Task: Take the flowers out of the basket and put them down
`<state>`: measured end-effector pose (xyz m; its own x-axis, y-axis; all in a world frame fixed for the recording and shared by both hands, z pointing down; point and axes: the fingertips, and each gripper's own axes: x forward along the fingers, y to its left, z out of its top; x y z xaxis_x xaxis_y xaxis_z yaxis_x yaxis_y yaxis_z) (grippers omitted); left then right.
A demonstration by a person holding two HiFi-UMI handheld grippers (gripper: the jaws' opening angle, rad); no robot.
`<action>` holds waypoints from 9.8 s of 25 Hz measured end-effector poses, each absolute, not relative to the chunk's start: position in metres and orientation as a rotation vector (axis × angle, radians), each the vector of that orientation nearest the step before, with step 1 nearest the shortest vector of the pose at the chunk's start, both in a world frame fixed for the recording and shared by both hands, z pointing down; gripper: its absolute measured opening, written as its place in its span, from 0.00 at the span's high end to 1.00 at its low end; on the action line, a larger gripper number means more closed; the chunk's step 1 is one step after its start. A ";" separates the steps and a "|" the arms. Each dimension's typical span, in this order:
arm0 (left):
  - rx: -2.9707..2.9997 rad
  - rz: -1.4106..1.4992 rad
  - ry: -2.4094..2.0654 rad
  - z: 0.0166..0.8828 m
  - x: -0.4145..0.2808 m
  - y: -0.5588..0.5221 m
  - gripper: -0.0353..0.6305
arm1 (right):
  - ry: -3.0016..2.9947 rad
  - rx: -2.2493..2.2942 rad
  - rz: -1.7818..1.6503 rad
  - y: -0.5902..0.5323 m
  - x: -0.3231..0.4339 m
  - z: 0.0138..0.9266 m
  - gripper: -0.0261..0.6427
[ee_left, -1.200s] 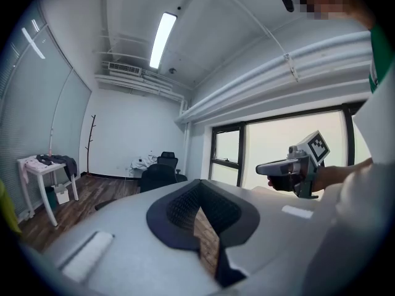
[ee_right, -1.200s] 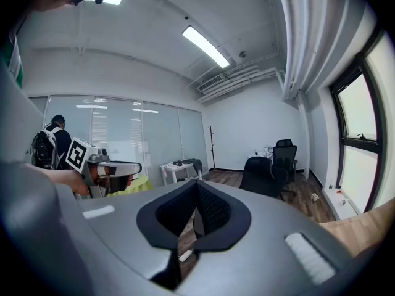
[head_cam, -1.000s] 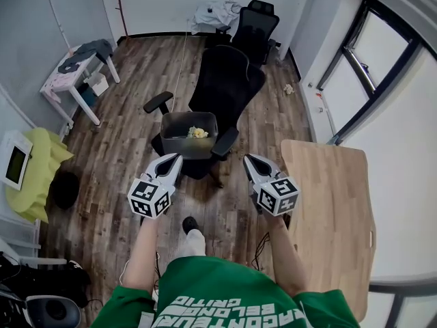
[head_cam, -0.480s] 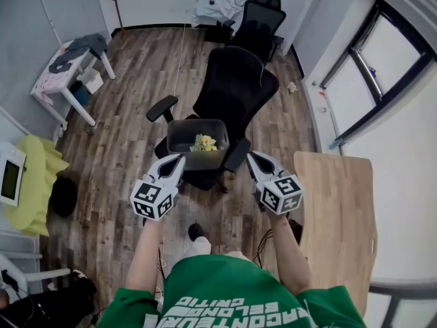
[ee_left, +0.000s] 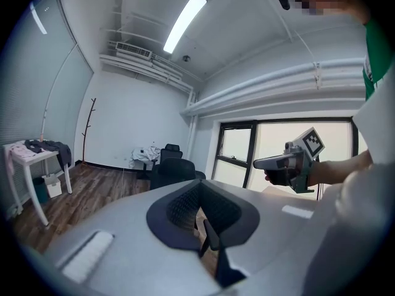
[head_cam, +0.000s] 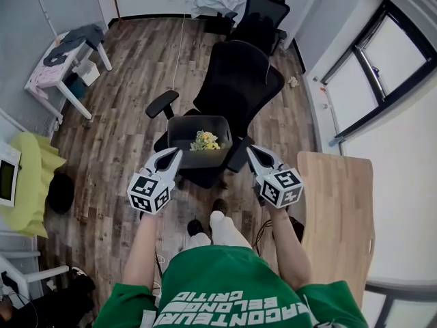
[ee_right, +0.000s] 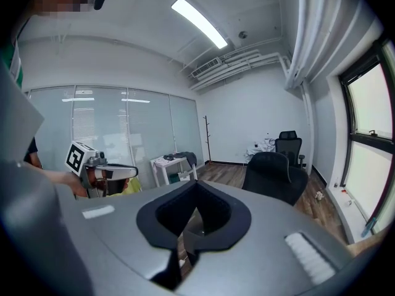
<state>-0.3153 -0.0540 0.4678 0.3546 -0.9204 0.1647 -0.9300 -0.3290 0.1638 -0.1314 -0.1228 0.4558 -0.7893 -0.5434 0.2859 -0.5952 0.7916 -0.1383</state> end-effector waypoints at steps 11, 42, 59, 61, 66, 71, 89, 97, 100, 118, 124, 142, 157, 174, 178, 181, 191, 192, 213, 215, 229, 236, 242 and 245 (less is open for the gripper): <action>2.353 0.085 -1.696 0.484 -0.345 -0.095 0.92 | -2.776 0.772 0.353 -0.179 -0.180 0.474 0.95; 2.282 0.148 -1.722 0.518 -0.369 -0.288 0.92 | -2.782 0.584 0.482 -0.385 -0.238 0.520 0.95; 2.283 0.107 -1.552 0.551 -0.388 -0.322 0.92 | -2.687 0.589 0.585 -0.389 -0.267 0.555 0.95; 2.272 0.117 -1.524 0.564 -0.388 -0.328 0.92 | -2.667 0.589 0.590 -0.390 -0.266 0.564 0.95; 2.251 0.153 -1.448 0.601 -0.378 -0.338 0.92 | -2.632 0.586 0.615 -0.394 -0.260 0.595 0.95; 2.231 0.199 -1.364 0.641 -0.367 -0.346 0.92 | -2.601 0.561 0.673 -0.396 -0.256 0.638 0.95; 2.141 0.400 -1.172 0.808 -0.340 -0.366 0.92 | -2.525 0.581 0.801 -0.403 -0.251 0.760 0.95; 2.073 0.454 -1.126 0.892 -0.336 -0.368 0.92 | -2.483 0.637 0.862 -0.401 -0.245 0.831 0.95; 2.046 0.453 -1.105 0.916 -0.334 -0.365 0.92 | -2.473 0.656 0.886 -0.396 -0.243 0.846 0.95; 1.913 0.547 -1.030 1.021 -0.333 -0.371 0.69 | -2.487 0.664 0.809 -0.406 -0.248 0.860 0.95; 1.833 0.588 -0.991 1.062 -0.330 -0.365 0.48 | -2.485 0.659 0.801 -0.411 -0.254 0.868 0.95; 1.785 0.548 -0.975 1.110 -0.309 -0.370 0.50 | -2.466 0.671 0.817 -0.422 -0.259 0.883 0.95; 1.810 0.575 -0.956 1.111 -0.299 -0.370 0.73 | -2.459 0.729 0.869 -0.419 -0.247 0.890 0.95; 1.903 0.563 -0.947 1.060 -0.305 -0.371 0.85 | -2.483 0.772 0.891 -0.411 -0.242 0.868 0.95; 1.948 0.539 -0.979 1.033 -0.307 -0.379 0.85 | -2.494 0.774 0.876 -0.412 -0.243 0.855 0.95; 1.983 0.524 -0.989 1.010 -0.309 -0.381 0.85 | -2.495 0.780 0.873 -0.412 -0.244 0.843 0.95; 2.130 0.434 -1.031 0.903 -0.314 -0.397 0.85 | -2.503 0.824 0.819 -0.421 -0.235 0.790 0.95; 2.146 0.412 -1.044 0.888 -0.315 -0.400 0.85 | -2.502 0.827 0.813 -0.421 -0.233 0.784 0.95; 2.481 -0.142 -1.314 0.513 -0.357 -0.453 0.85 | -2.760 0.943 0.639 -0.452 -0.255 0.550 0.95; 2.504 -0.161 -1.351 0.491 -0.367 -0.455 0.85 | -2.793 0.939 0.611 -0.457 -0.262 0.530 0.95; 2.563 -0.215 -1.401 0.432 -0.405 -0.446 0.85 | -2.864 0.920 0.471 -0.449 -0.292 0.468 0.95; 2.610 -0.216 -1.319 0.429 -0.388 -0.441 0.85 | -2.851 1.015 0.464 -0.433 -0.274 0.466 0.95; 2.681 -0.200 -1.165 0.431 -0.325 -0.436 0.85 | -2.828 1.190 0.464 -0.417 -0.215 0.464 0.95; 2.719 -0.203 -1.069 0.426 -0.281 -0.430 0.85 | -2.804 1.294 0.459 -0.406 -0.172 0.458 0.95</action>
